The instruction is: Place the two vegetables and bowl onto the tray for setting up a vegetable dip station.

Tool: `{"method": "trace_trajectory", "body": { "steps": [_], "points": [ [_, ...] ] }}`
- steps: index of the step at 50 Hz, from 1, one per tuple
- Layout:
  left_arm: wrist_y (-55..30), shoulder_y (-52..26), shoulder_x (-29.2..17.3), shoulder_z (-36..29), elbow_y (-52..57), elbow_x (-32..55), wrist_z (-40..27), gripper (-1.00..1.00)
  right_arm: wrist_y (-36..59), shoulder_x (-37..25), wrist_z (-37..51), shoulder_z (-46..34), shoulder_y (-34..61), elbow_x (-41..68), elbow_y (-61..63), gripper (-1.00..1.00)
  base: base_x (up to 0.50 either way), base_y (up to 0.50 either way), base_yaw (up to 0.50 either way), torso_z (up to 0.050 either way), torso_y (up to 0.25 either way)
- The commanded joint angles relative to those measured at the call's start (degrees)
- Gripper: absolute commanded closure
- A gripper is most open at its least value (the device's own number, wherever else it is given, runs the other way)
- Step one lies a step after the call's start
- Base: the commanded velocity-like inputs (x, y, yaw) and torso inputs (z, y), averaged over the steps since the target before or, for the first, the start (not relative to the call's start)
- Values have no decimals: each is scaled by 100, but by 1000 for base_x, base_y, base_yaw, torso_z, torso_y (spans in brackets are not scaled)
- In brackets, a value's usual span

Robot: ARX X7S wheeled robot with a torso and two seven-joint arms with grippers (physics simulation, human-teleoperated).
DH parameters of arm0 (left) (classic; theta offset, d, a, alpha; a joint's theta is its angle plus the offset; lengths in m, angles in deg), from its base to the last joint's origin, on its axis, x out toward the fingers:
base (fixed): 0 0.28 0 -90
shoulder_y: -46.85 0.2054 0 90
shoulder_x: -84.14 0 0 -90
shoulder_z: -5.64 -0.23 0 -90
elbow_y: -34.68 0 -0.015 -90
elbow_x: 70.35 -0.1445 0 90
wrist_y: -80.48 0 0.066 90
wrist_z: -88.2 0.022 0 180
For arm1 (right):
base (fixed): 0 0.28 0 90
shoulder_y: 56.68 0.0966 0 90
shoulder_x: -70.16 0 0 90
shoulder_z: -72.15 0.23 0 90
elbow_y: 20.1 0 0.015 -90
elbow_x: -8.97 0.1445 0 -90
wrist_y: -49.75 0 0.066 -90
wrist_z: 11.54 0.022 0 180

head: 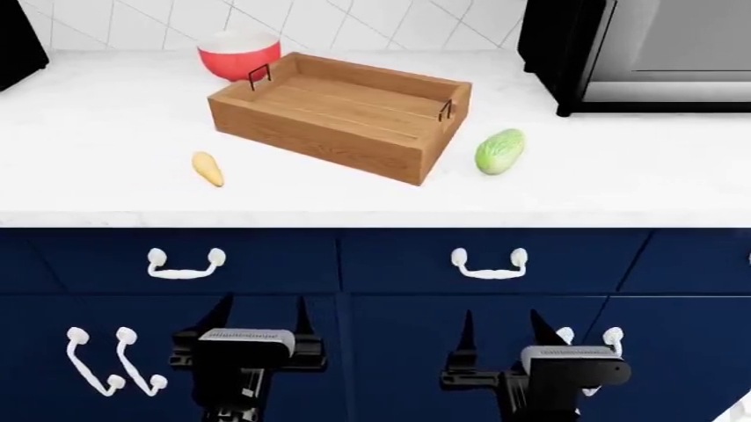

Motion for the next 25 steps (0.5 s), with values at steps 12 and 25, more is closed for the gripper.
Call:
{"method": "trace_trajectory", "body": {
  "steps": [12, 25],
  "points": [
    [68, 20, -110, -149, -54, 143, -118, -100, 28, -101, 118, -130, 25, 102, 2, -100, 0, 195, 0, 0, 0],
    [-172, -27, -179, -285, -14, 138, -196, -100, 12, -124, 171, -139, 6, 255, -35, -100, 0, 1, 0, 0, 0]
  ]
}}
